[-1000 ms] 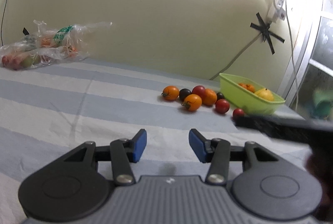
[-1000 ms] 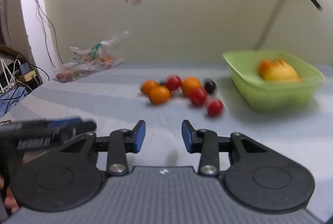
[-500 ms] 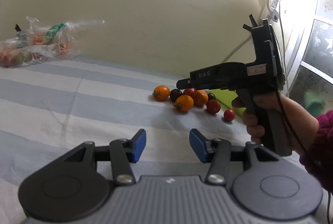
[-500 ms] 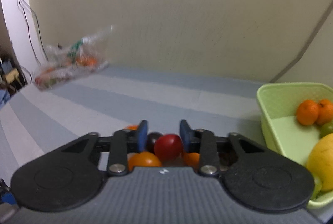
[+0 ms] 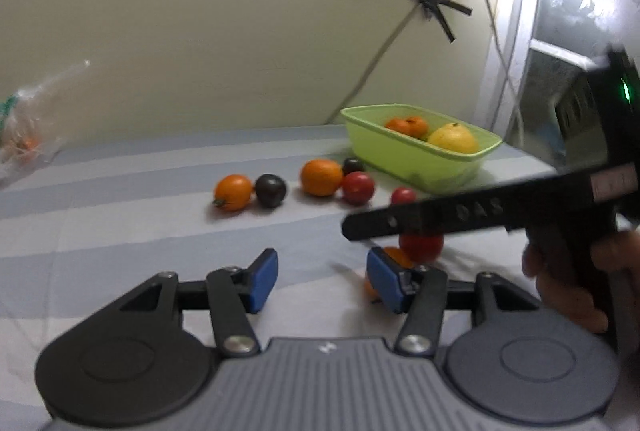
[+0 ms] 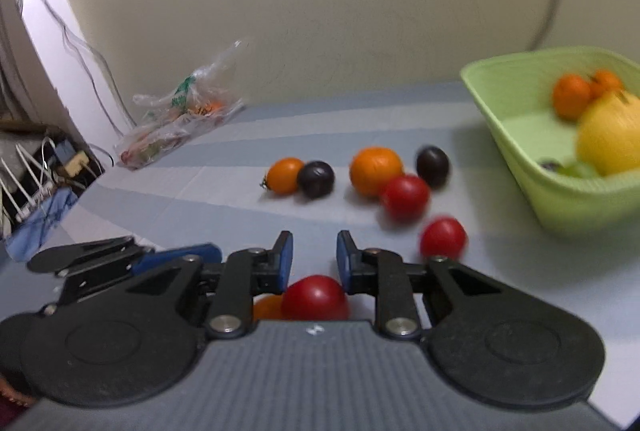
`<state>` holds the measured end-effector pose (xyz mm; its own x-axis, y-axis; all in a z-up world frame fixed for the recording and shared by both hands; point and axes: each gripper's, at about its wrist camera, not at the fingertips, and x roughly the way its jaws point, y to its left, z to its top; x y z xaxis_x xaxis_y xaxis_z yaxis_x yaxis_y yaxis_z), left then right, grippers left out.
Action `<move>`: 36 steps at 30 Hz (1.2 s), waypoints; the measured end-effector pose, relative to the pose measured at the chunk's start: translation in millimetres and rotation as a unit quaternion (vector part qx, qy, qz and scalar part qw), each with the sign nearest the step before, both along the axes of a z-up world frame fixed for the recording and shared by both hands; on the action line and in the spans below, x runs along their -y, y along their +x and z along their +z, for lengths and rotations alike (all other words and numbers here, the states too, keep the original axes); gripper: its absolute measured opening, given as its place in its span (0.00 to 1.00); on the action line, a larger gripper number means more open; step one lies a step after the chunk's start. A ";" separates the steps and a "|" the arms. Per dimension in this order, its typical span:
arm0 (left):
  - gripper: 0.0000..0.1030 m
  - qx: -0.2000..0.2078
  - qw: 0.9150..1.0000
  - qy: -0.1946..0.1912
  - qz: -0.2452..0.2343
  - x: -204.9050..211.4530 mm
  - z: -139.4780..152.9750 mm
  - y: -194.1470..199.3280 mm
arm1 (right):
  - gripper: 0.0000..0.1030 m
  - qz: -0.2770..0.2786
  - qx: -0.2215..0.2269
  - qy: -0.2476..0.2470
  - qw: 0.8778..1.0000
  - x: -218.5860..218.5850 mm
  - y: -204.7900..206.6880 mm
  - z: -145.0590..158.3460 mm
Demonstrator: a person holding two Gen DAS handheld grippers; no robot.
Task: Organize fruits
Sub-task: 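Grasp a red cherry tomato with the right tool while the left tool grasps a tangerine, then carry both fruits over the green bowl and open both tools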
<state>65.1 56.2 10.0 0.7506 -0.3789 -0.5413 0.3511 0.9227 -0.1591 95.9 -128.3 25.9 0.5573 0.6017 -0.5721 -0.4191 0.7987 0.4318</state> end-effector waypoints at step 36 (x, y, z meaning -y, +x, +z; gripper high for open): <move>0.29 -0.039 0.995 -0.091 -0.033 53.7 21.8 -3.9 | 0.29 0.018 0.150 -0.108 0.983 40.0 -83.9 4.3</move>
